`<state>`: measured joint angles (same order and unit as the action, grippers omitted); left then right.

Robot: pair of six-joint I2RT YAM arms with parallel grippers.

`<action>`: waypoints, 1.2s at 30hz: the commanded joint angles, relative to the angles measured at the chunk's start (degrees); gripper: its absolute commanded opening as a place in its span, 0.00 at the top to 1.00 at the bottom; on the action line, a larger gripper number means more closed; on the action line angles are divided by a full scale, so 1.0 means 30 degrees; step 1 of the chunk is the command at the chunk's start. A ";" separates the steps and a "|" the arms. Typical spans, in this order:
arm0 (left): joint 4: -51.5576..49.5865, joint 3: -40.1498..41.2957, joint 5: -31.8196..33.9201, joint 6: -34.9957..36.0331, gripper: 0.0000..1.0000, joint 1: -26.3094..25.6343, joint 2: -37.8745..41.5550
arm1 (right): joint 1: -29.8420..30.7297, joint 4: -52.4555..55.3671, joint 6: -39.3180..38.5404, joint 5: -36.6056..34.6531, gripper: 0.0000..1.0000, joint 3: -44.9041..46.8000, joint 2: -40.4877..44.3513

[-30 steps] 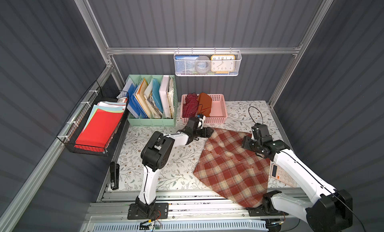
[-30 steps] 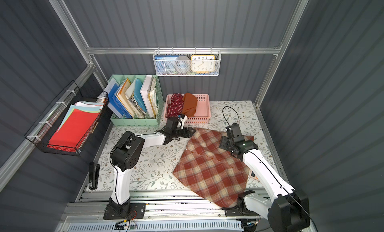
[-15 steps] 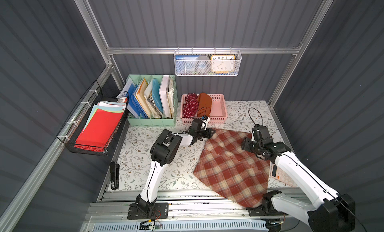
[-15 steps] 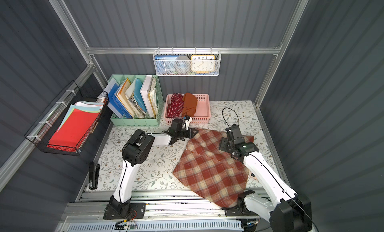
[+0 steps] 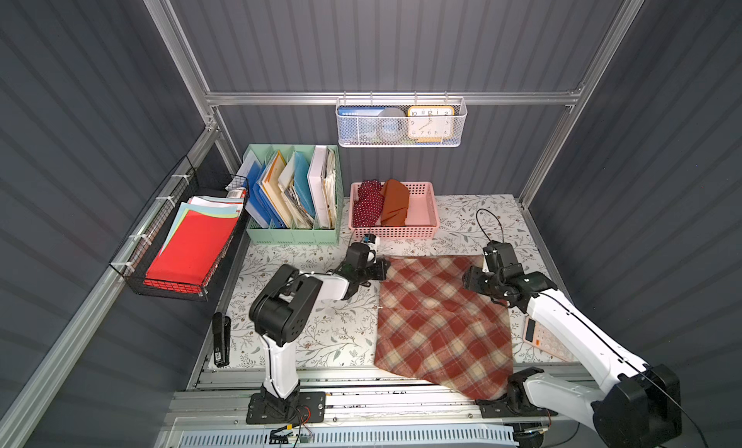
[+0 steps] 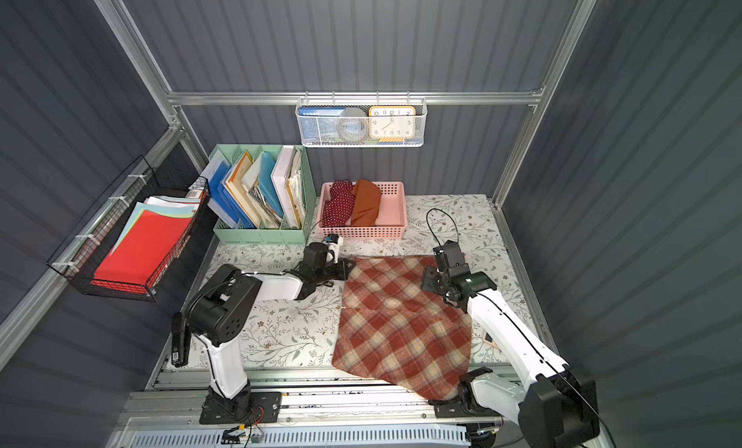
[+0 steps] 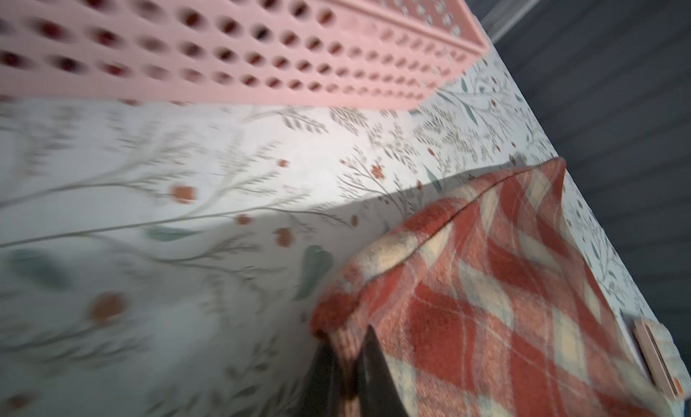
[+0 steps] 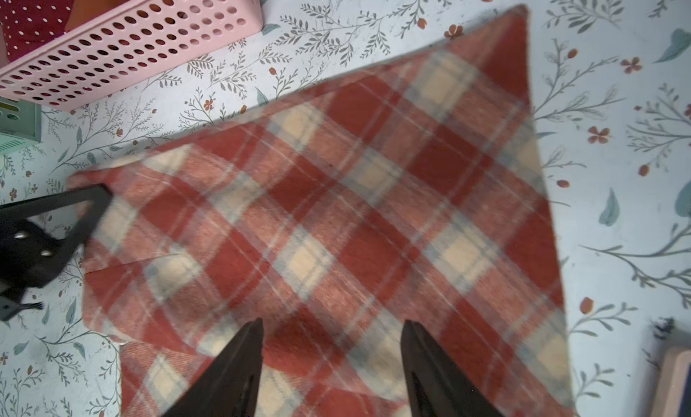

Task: Roll up the skirts
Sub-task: Adjust the skirt at the center of the board.

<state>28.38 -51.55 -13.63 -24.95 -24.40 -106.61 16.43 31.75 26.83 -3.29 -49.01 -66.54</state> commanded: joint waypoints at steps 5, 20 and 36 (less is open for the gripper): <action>-0.2730 0.0137 0.4373 0.1261 1.00 0.2931 0.2262 | 0.0531 -0.1038 0.0189 0.0695 0.36 -0.0262 -0.1790; -0.8229 -0.1312 0.8037 -0.0604 0.01 0.3418 0.3406 | 0.2362 0.0067 0.0738 0.0046 0.35 0.0058 -0.2041; -1.8342 0.7768 0.5853 -0.6922 0.19 0.1738 1.6950 | 1.1224 0.8280 1.3216 -0.2639 0.37 0.5896 0.5260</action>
<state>-17.39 -30.20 4.69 -39.92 -18.24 -56.64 47.27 50.09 55.70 -9.08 -31.79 -51.24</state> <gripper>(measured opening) 0.814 0.634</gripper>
